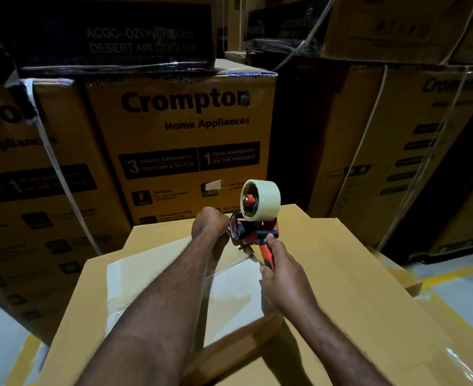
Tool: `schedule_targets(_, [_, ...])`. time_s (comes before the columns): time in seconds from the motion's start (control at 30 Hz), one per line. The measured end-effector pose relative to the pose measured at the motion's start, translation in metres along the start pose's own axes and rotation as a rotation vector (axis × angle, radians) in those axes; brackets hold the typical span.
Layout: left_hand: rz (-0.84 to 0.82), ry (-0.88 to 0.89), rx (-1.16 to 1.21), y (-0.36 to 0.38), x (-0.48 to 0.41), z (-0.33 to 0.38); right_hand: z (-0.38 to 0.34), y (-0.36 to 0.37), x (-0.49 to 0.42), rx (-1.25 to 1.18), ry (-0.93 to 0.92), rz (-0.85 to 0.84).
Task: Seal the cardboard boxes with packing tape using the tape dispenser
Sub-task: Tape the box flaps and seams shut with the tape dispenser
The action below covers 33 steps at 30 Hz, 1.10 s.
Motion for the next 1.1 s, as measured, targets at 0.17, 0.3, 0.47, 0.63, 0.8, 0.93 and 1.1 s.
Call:
schedule_targets(0.17, [-0.049, -0.021, 0.036, 0.005, -0.008, -0.006, 0.012, -0.001, -0.008, -0.132, 0.090, -0.078])
schedule_targets(0.3, [-0.194, -0.006, 0.005, 0.014, -0.018, -0.009, 0.019, -0.001, -0.010, -0.147, 0.110, -0.101])
schedule_targets(0.47, [-0.299, 0.050, -0.071, 0.020, -0.023, -0.011, 0.009, -0.001, -0.003, -0.030, 0.049, -0.033])
schedule_targets(0.63, [-0.205, 0.257, -0.015, 0.018, -0.025, -0.004, 0.002, 0.002, -0.003, 0.000, 0.028, -0.023])
schedule_targets(0.8, [0.050, 0.430, 0.101, -0.011, -0.024, 0.004, 0.003, 0.000, -0.006, -0.015, 0.069, -0.055])
schedule_targets(0.93, [-0.343, 0.530, -0.102, 0.030, -0.005, 0.017, 0.001, -0.001, -0.004, 0.037, 0.053, -0.052])
schedule_targets(1.1, [-0.441, 0.469, -0.269, 0.046, -0.006, 0.015, 0.000, -0.005, -0.004, 0.090, 0.047, -0.058])
Point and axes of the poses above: each hand's wrist, its own x-axis away from the middle knuckle, its own y-axis out of the palm, z = x × y, the point moved 10 cm from there along -x, towards the middle knuckle, and after that the axes turned 9 degrees about y, right-handed, at the moved point
